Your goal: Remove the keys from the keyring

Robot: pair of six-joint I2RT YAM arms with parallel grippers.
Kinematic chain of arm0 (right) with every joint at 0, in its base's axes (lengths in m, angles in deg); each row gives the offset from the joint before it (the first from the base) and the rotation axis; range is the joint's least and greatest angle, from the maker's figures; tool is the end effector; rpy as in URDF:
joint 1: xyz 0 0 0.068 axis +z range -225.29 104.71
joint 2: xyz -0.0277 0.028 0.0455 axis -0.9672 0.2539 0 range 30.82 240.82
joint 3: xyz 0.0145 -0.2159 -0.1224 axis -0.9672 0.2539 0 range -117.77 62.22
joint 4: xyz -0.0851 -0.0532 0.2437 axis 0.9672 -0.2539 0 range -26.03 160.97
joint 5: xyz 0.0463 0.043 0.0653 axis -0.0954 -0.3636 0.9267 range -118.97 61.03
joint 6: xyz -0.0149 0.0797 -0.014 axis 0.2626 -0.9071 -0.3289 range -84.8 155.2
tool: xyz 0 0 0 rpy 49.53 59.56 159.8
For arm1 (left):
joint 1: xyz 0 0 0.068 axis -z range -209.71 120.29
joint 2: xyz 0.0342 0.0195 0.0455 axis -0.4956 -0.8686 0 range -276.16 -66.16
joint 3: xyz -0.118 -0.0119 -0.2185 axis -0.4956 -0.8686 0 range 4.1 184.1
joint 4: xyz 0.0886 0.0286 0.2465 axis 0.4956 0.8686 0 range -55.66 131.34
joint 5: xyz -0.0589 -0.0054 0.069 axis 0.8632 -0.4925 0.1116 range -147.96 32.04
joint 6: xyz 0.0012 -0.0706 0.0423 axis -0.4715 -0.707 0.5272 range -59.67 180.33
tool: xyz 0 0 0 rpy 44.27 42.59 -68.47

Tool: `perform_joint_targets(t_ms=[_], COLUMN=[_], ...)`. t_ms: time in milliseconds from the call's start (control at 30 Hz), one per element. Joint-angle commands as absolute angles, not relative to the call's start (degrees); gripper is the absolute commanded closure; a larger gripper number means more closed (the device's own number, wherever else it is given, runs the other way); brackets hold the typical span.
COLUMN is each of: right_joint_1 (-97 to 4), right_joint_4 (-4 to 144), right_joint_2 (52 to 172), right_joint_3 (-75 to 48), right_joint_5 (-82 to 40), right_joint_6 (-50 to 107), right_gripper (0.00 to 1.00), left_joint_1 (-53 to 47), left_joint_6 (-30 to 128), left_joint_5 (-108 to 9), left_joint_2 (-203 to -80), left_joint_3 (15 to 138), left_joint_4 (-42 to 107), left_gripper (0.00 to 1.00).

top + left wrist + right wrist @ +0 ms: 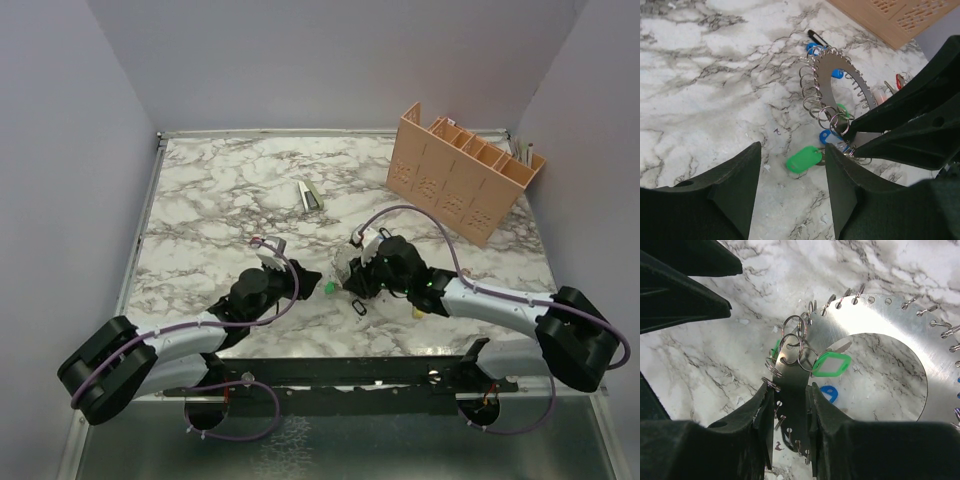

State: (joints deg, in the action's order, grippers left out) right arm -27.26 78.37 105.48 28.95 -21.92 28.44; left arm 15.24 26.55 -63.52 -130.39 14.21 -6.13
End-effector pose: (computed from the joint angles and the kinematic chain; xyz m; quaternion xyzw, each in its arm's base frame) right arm 0.1956 0.2306 0.1443 -0.3375 0.8145 0.2638 0.3912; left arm 0.1824 -0.1724 0.1292 0.0466 0.7844 -0.3621 0.5015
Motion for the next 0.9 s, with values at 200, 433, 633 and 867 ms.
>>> perform_joint_targets(t_ms=[200, 433, 633, 867], right_joint_1=[-30.20, -30.47, -30.47, -30.56], right_joint_4=[79.58, 81.64, 82.90, 85.05], right_joint_2=[98.50, 95.87, 94.05, 91.51], right_joint_3=[29.55, 29.86, 30.01, 31.47], right_joint_5=[-15.20, -14.15, -14.20, -13.01], right_joint_6=[29.23, 26.55, 24.61, 22.93], right_gripper=[0.99, 0.99, 0.99, 0.99], left_joint_1=[14.94, 15.03, 15.65, 15.73], left_joint_6=[34.96, 24.20, 19.64, 19.93], left_joint_5=[-56.72, -57.49, -56.94, -54.32], left_joint_2=[-127.40, -130.80, -134.80, -134.41], left_joint_3=[15.01, 13.59, 13.67, 10.31], left_joint_4=[-8.62, -14.48, -19.45, -28.66], left_gripper=[0.47, 0.47, 0.46, 0.46])
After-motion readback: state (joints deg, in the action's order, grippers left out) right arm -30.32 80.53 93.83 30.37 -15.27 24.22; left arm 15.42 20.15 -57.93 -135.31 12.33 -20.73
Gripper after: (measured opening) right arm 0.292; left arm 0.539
